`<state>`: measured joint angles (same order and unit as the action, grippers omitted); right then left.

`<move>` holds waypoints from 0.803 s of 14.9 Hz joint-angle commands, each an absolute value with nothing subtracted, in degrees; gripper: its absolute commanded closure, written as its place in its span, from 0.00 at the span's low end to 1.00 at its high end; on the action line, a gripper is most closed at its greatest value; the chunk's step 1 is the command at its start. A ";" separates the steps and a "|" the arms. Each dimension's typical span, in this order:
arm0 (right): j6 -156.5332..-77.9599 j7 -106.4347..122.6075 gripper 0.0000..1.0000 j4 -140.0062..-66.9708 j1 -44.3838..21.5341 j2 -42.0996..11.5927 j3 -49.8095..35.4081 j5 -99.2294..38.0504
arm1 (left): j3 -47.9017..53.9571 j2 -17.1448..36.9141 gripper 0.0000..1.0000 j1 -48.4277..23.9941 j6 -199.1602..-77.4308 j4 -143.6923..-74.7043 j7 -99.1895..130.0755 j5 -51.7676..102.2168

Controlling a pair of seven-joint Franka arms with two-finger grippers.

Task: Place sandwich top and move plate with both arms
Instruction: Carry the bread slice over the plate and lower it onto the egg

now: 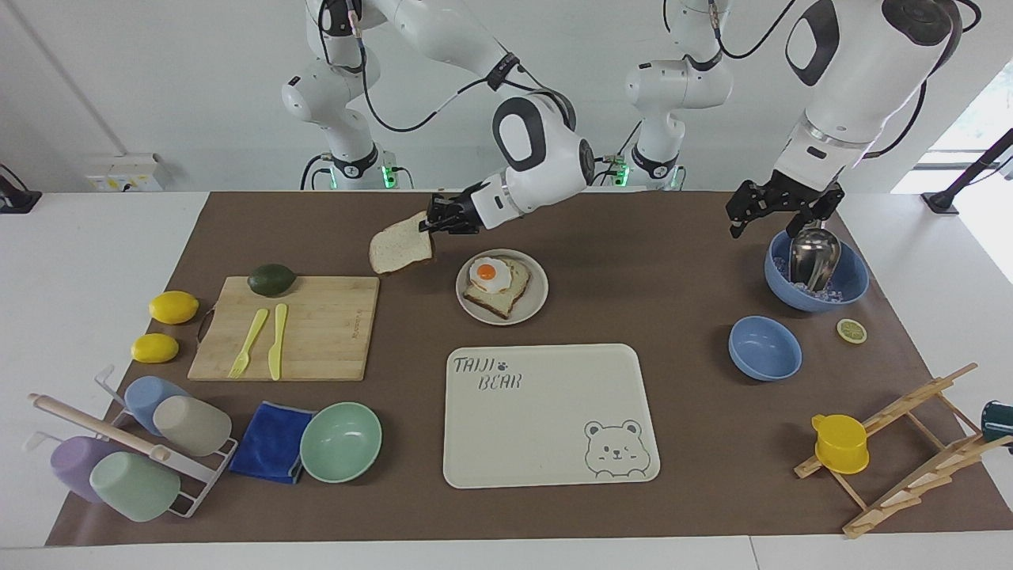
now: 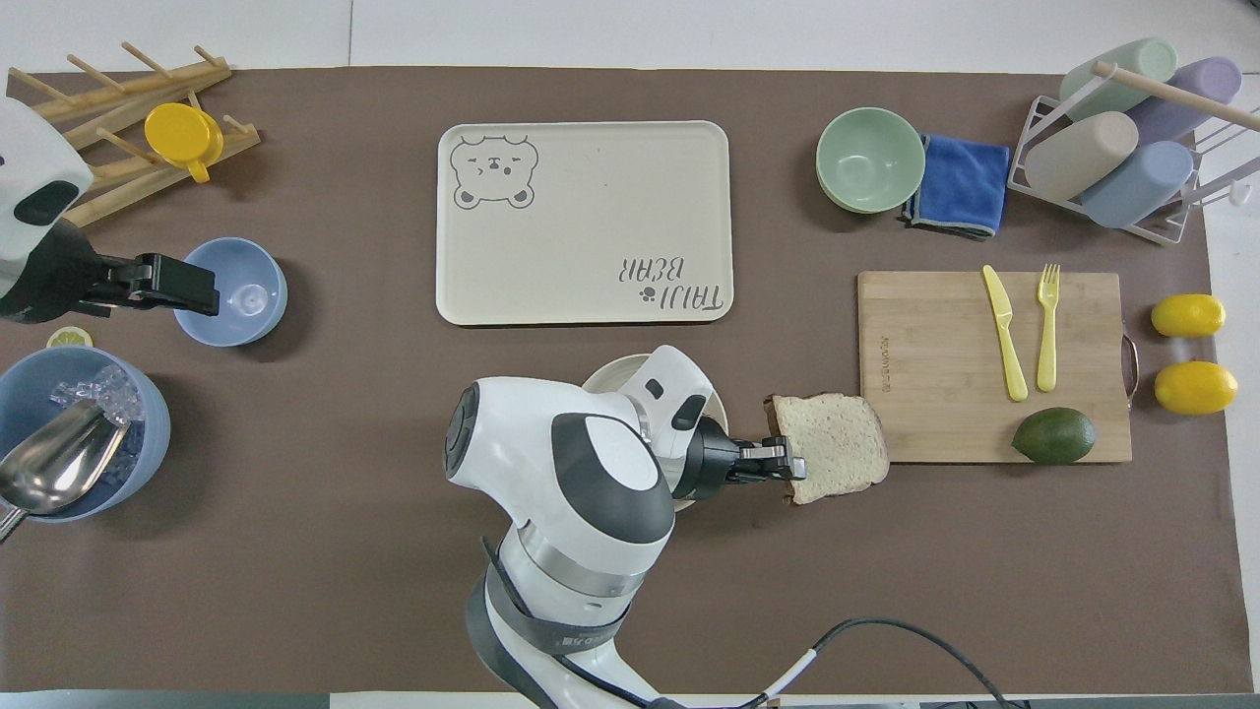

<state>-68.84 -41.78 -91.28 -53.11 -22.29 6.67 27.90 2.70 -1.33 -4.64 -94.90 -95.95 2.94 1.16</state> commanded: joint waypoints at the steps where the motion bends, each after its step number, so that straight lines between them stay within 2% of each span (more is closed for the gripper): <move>1: -72.04 -45.08 1.00 -88.51 -52.48 -22.33 6.59 25.33 | 3.08 -2.29 0.00 -4.04 -95.27 -97.21 2.55 0.09; 3: -78.47 -45.00 1.00 -88.51 -52.56 -22.24 6.68 23.03 | 3.08 -2.29 0.00 -4.04 -95.27 -97.21 2.55 0.09; 7: -85.32 -45.00 1.00 -87.63 -53.08 -22.59 6.24 16.10 | 3.08 -2.29 0.00 -4.04 -95.27 -97.21 2.55 0.09; 12: -92.53 -42.10 1.00 -89.03 -52.39 -23.03 6.15 13.72 | 3.08 -2.29 0.00 -4.04 -95.19 -97.21 2.55 0.09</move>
